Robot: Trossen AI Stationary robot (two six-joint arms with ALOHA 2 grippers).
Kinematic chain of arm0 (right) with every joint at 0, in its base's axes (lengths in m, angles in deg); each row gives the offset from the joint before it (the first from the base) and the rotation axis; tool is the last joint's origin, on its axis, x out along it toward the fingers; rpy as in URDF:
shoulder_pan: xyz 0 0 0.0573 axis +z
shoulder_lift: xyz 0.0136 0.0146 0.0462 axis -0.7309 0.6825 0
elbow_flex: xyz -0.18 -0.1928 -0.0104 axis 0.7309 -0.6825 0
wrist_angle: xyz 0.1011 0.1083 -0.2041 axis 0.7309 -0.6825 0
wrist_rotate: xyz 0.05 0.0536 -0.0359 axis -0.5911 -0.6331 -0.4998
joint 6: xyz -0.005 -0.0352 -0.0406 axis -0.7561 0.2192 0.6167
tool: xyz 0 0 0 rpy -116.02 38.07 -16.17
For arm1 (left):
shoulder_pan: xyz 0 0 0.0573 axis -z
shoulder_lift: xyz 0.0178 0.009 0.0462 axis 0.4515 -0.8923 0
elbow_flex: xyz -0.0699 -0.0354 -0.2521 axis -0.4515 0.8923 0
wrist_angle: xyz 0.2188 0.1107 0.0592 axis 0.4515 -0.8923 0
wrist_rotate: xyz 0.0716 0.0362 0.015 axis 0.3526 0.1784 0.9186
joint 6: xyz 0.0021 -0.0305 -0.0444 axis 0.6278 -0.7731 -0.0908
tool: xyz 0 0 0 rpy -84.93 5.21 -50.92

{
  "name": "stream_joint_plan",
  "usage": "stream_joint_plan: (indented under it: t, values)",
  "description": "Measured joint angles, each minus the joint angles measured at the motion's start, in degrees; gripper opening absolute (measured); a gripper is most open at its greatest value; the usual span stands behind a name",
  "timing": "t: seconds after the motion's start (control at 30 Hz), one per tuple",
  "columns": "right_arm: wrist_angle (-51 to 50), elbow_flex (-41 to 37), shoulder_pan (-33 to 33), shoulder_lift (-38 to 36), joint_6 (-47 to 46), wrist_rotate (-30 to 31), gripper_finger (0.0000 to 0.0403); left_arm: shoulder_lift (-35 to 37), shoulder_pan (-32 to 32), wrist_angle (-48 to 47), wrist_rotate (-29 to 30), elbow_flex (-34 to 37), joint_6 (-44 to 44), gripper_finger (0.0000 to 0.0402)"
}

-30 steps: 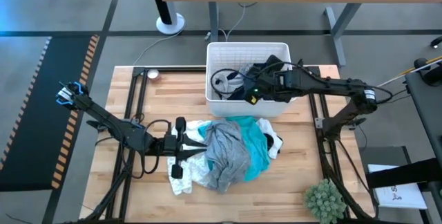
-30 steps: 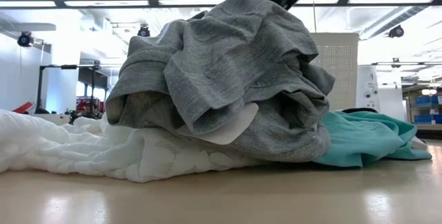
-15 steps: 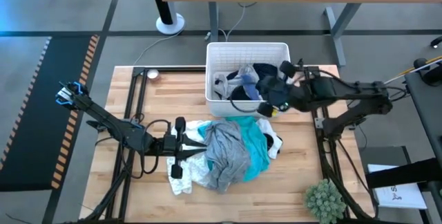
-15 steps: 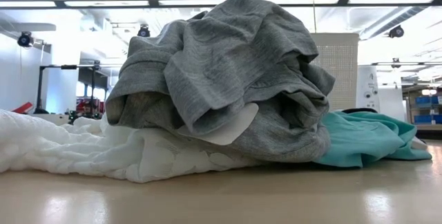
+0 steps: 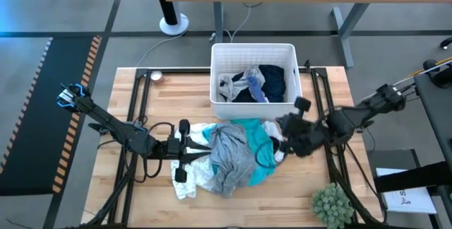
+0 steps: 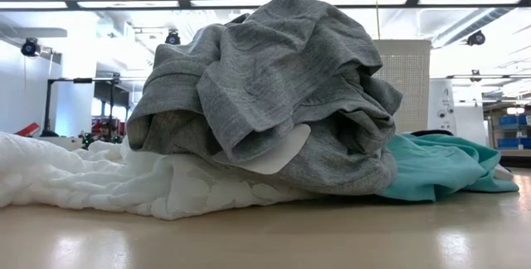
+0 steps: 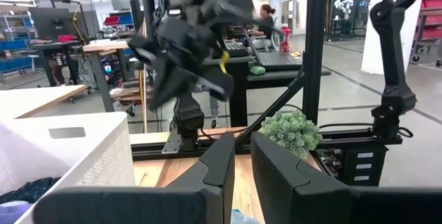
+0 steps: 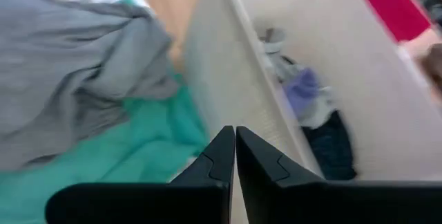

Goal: Sort clothes
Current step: Put the gray shirt into the white laundry bin

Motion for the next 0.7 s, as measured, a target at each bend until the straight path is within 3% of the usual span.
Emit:
stream_joint_plan:
  t: [0.2,0.43,0.6,0.7]
  values:
    - [16.5,-9.7,8.3,-2.1,-4.1,0.1,0.0000,0.0,0.0,0.5,-0.8,-0.3,2.4,0.0036]
    - [23.9,-15.1,13.9,-2.0,-8.2,1.2,0.0000,0.0,0.0,0.5,-11.3,-1.9,4.1,0.0037]
    - [24.0,-17.2,16.1,-2.0,-12.6,4.0,0.0000,-2.5,0.0,-1.4,-11.4,-3.6,3.4,0.0063]
    - [24.0,-17.7,16.9,-2.0,-13.7,4.8,0.0000,-6.0,0.0,-5.9,-6.7,-6.2,2.8,0.0090]
